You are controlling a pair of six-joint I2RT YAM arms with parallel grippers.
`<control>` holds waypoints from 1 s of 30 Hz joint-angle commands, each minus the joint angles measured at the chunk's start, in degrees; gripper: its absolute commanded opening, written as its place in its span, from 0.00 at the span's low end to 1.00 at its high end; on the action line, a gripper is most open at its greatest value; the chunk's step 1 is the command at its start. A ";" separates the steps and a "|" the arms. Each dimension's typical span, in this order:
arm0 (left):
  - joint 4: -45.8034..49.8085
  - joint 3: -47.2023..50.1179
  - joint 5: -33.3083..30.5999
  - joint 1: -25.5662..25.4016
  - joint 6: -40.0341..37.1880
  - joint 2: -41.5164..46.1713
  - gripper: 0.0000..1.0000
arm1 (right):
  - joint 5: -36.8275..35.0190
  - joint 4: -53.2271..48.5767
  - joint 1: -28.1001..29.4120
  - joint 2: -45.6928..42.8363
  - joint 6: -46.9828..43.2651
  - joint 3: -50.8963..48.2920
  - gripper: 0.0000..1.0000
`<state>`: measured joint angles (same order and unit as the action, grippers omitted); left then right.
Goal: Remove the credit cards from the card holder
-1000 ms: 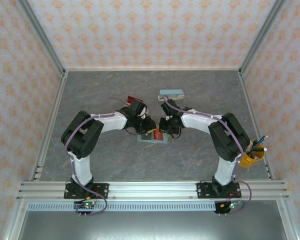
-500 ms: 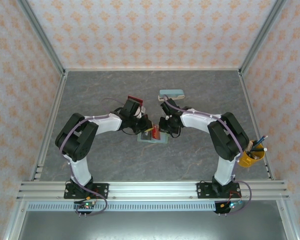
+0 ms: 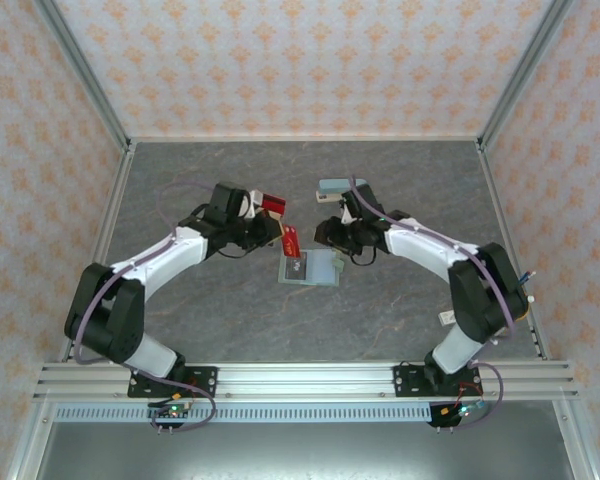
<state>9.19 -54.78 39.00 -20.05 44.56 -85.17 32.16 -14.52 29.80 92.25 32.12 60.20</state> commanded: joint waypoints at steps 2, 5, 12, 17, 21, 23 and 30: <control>-6.04 1.07 -1.65 0.98 4.59 4.30 0.00 | 9.81 13.51 -0.44 -3.00 7.08 -1.61 0.62; -12.08 2.11 -0.84 1.43 8.86 5.65 0.00 | 13.89 21.91 -0.45 -2.39 13.64 -2.02 0.72; -22.10 4.60 1.07 2.71 17.27 6.50 0.00 | 18.84 35.32 -0.45 -0.08 24.37 -1.20 0.71; -24.40 6.13 0.99 3.76 19.97 7.28 0.00 | 21.61 38.31 -0.45 1.00 27.53 -1.00 0.61; -25.58 7.10 0.56 4.41 21.19 7.90 0.00 | 22.82 39.55 -0.45 1.11 28.86 -1.68 0.53; -25.56 7.19 0.31 4.57 21.41 7.99 0.00 | 23.50 40.60 -0.37 1.08 29.79 -2.08 0.49; -24.95 7.19 -0.15 4.70 21.36 7.90 0.00 | 23.67 40.13 -0.26 0.48 30.00 -2.46 0.27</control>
<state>-14.35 -48.25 38.98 -15.59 65.60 -78.24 53.19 22.35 29.08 92.95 61.80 57.84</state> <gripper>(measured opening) 0.064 0.292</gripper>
